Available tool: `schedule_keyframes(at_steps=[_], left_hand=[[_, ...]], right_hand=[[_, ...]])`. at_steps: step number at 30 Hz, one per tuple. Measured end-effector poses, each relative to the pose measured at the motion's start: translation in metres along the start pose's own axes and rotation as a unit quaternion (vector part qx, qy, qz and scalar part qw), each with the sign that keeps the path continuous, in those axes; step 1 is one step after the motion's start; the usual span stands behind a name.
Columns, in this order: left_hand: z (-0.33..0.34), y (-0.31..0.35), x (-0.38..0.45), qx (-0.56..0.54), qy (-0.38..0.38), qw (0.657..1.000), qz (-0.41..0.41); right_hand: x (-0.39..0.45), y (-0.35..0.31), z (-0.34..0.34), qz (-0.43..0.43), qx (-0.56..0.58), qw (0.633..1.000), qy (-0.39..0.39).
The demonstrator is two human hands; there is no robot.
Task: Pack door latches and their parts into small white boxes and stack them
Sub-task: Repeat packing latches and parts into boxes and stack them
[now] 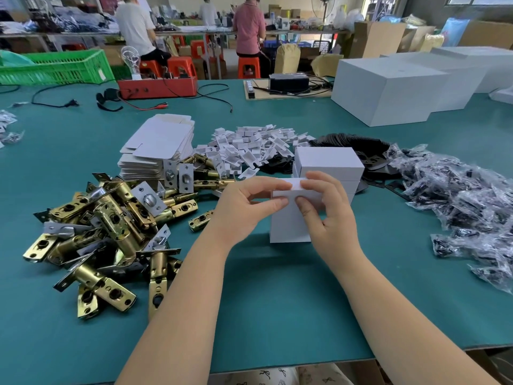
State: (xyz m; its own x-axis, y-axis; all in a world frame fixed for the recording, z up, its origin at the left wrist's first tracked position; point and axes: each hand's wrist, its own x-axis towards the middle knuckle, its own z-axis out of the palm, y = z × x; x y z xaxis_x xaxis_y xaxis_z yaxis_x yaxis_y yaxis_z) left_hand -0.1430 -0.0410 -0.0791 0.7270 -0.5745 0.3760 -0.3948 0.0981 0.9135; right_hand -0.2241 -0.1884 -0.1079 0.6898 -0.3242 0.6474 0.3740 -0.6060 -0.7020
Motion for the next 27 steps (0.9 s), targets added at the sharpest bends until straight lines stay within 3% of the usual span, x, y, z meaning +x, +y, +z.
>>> schedule_keyframes(at_steps=[6, 8, 12, 17, 22, 24, 27], left_hand=[[0.007, -0.005, -0.001, 0.03, -0.012, 0.999, -0.036], [0.008, -0.006, -0.001, 0.012, 0.015, 0.999, -0.028], [0.006, -0.004, 0.001, -0.071, 0.085, 0.992, -0.067], [0.003, -0.007, 0.007, -0.234, 0.199, 0.936, -0.173], [0.002, -0.007, 0.009, -0.327, 0.242, 0.89, -0.207], [0.008, -0.005, 0.009, -0.342, 0.226, 0.893, -0.187], [0.024, 0.003, 0.006, -0.293, 0.161, 0.932, -0.137]], right_hand=[[-0.003, 0.0, 0.001, 0.065, 0.054, 0.995, 0.055], [-0.002, 0.0, 0.001, 0.117, 0.105, 0.986, 0.055], [-0.002, 0.001, -0.001, 0.128, 0.063, 0.99, 0.018], [-0.007, -0.004, 0.004, 0.09, 0.034, 0.995, 0.008], [-0.011, -0.01, 0.005, 0.029, 0.04, 0.999, -0.01], [-0.01, -0.01, 0.007, 0.045, 0.035, 0.998, 0.004], [-0.006, -0.008, 0.004, 0.081, 0.024, 0.996, 0.034]])
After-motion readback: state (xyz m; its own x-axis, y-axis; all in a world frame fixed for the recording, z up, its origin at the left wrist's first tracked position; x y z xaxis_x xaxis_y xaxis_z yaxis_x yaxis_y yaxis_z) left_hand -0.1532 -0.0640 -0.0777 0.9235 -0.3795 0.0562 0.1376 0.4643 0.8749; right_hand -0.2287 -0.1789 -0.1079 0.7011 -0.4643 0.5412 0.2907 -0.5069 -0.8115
